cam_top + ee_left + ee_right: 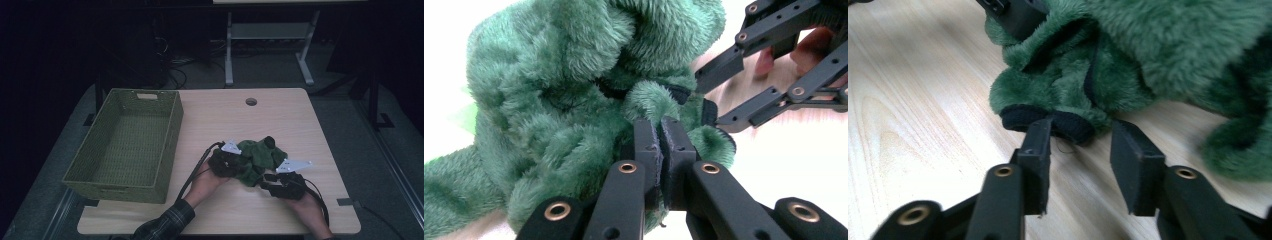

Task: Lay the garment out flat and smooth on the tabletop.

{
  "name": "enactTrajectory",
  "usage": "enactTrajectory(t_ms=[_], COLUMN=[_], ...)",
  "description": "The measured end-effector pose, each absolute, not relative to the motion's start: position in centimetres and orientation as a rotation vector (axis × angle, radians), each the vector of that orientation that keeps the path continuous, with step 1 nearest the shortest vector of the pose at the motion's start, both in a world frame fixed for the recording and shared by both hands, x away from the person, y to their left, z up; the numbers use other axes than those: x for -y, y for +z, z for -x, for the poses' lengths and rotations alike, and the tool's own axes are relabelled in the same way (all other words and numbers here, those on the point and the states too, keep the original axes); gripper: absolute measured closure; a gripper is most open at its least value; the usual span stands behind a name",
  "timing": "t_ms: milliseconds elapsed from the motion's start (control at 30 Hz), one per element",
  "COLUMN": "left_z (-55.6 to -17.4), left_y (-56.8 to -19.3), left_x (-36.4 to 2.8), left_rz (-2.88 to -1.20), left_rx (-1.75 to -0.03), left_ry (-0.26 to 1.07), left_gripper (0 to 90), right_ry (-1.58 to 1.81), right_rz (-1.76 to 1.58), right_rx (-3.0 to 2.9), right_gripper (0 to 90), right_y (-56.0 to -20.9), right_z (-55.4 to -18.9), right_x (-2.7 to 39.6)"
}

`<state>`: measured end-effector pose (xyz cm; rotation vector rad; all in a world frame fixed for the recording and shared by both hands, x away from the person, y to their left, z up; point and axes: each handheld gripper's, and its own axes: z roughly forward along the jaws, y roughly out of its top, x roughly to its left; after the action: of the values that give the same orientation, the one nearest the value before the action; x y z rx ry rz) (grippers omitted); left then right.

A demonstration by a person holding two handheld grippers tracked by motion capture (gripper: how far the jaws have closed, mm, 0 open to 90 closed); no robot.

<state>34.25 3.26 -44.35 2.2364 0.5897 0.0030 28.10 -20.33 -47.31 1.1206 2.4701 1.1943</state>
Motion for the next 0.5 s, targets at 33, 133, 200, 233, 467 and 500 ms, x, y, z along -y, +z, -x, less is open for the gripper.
enactTrajectory(t_ms=[33,133,200,233,467,500], left_z=[-34.2,-34.2,-34.2,-34.2,-33.5,-33.4], left_y=[-44.3,-44.3,-44.3,-44.3,-42.9,-42.6], left_x=[-3.2,-3.2,-3.3,-3.3,-3.8,-4.0], left_rz=[-2.235,-2.231,-2.228,-2.228,-2.183,-2.188], left_rx=[-0.591,-0.592,-0.589,-0.589,-0.575,-0.566], left_ry=[0.002,0.001,-0.002,-0.002,-0.035,-0.033], left_gripper=[87.3,87.4,87.6,87.5,87.7,87.7], right_ry=[1.196,1.186,1.192,1.192,1.202,1.211], right_rz=[-1.107,-1.08,-1.079,-1.079,-1.094,-1.1], right_rx=[-2.478,-2.486,-2.492,-2.492,-2.471,-2.464], right_gripper=[66.6,79.4,82.1,82.1,83.3,83.4], right_y=[-47.4,-47.3,-47.2,-47.2,-46.4,-46.3], right_z=[-28.2,-28.3,-28.5,-28.5,-28.3,-28.2], right_x=[20.3,20.1,20.1,20.1,21.6,21.8])
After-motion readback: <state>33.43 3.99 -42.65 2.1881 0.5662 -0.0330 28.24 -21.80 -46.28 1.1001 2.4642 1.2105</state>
